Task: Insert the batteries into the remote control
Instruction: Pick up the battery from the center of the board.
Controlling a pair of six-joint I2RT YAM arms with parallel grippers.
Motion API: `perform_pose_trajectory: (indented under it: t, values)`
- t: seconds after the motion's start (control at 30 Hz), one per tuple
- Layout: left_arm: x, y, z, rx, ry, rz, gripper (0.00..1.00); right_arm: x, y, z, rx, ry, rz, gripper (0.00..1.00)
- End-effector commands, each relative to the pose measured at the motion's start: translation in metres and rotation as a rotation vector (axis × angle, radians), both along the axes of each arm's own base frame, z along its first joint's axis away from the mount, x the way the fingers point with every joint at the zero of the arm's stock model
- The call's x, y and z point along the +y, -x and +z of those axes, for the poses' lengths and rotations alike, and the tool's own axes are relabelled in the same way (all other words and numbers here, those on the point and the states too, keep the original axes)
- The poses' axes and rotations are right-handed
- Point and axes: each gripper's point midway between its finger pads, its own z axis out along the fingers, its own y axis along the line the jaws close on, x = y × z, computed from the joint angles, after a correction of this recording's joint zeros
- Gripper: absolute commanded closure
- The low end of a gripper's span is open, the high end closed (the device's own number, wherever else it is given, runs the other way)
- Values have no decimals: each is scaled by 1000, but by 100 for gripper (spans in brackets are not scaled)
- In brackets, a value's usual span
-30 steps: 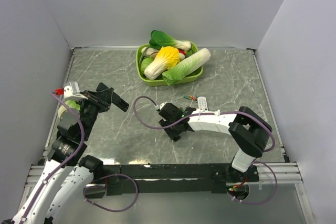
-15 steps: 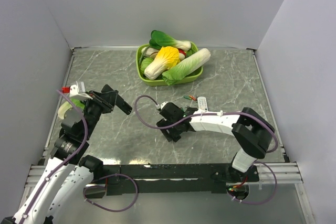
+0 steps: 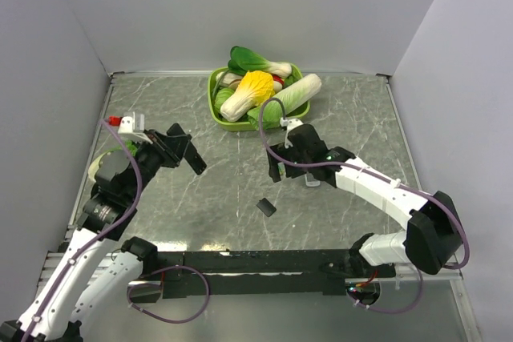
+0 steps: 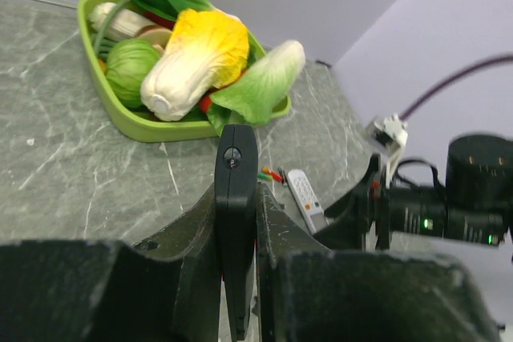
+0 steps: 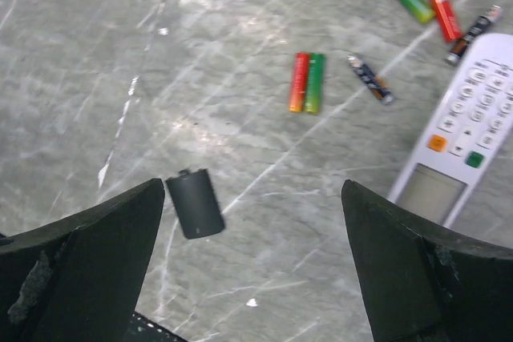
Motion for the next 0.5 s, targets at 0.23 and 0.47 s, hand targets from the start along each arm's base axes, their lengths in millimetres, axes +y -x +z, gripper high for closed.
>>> perform_pose_trajectory:
  t: [0.23,0.47]
  values:
    - [-13,-8,10,-63,-75,-119,99,-12,-24,-2,33,33,-40,27]
    - [-6,-1,8,-80,-63,-127,98,5,-40,-18,100,53,-29,51]
